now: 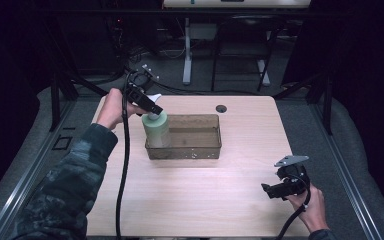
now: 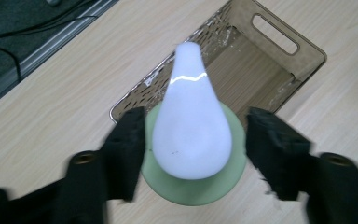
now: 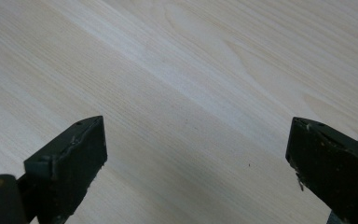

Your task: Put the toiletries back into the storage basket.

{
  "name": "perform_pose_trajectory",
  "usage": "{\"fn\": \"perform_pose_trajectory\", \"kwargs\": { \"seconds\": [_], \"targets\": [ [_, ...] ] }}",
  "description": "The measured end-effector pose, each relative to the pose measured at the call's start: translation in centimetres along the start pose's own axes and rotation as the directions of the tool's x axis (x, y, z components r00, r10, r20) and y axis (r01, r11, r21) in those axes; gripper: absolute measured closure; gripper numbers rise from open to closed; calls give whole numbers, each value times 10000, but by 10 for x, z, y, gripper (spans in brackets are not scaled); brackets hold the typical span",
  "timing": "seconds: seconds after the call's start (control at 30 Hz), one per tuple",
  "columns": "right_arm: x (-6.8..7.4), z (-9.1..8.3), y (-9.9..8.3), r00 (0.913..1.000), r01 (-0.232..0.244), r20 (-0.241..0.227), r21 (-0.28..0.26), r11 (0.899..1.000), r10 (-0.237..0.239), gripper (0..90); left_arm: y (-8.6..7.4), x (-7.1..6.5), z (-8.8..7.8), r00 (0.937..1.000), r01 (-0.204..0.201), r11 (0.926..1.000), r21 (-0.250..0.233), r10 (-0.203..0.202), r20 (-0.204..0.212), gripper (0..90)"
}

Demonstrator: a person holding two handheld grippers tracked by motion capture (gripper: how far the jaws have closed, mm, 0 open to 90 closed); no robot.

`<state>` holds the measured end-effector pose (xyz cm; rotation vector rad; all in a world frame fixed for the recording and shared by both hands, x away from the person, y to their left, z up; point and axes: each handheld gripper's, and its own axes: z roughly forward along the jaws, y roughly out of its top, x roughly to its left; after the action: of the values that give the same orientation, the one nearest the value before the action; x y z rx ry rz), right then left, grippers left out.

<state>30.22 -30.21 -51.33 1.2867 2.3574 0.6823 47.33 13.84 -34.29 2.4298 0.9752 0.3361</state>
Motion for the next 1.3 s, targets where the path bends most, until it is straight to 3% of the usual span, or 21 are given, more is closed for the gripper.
{"fn": "perform_pose_trajectory", "kwargs": {
  "seconds": [0.17,0.47,0.8,1.03,1.3],
  "targets": [
    [0,0,0,10000,9,-13,5,10000,-9,47,-8,0,-4,9997,247,9996,-165,-247,31,150],
    [1,-1,0,10000,-28,-11,-21,10000,28,48,-30,-2,-16,9987,433,9970,-645,-450,-251,3],
    [2,1,1,10000,13,-42,13,10000,-13,49,-67,-11,-27,9982,444,9939,-1008,-481,-345,0],
    [2,0,1,10000,34,-7,26,10000,-34,49,-91,-19,-23,9981,568,9930,-1035,-590,-187,0],
    [3,1,1,10000,60,-18,48,10000,-60,51,-130,-27,-12,9963,845,9914,-997,-854,-47,0]
  ]
}}
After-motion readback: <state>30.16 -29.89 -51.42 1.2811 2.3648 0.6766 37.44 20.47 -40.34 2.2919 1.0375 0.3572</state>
